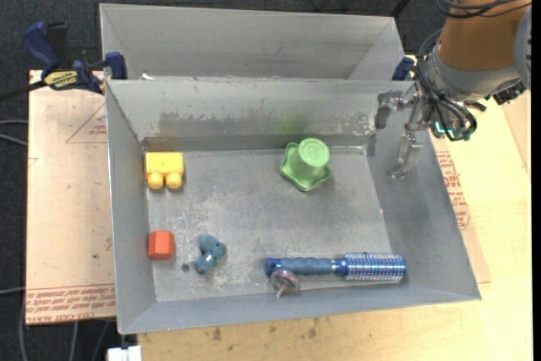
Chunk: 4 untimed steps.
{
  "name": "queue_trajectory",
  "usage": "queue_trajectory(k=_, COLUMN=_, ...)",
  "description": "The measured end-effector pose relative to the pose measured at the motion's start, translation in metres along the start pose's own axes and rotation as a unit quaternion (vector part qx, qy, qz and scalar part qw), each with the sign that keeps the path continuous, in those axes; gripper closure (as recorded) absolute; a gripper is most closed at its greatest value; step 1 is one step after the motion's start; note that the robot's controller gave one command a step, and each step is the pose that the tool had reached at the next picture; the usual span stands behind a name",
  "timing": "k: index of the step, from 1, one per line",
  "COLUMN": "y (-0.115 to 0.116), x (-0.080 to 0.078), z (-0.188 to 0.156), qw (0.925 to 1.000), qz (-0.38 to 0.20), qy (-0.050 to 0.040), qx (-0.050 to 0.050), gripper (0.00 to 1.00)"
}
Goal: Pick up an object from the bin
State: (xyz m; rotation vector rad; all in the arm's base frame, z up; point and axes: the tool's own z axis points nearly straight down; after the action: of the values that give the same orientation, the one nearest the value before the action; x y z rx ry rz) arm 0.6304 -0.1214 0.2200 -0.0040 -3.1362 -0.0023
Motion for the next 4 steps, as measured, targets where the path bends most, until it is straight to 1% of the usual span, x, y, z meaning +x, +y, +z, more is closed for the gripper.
queue_trajectory(k=1, y=0.083, x=0.07, z=0.103, qw=0.993, qz=-0.118, qy=0.0009, qx=-0.001, gripper=0.0)
queue_trajectory(k=2, y=0.126, x=0.138, z=0.149, qw=0.9941, qz=-0.109, qy=-0.0035, qx=0.0, gripper=0.0)
queue_trajectory(k=3, y=0.124, x=0.137, z=0.148, qw=0.9941, qz=-0.108, qy=-0.0036, qx=0.001, gripper=1.0)
queue_trajectory(k=4, y=0.122, x=0.128, z=-0.022, qw=0.9905, qz=-0.137, qy=-0.0086, qx=0.002, gripper=1.0)
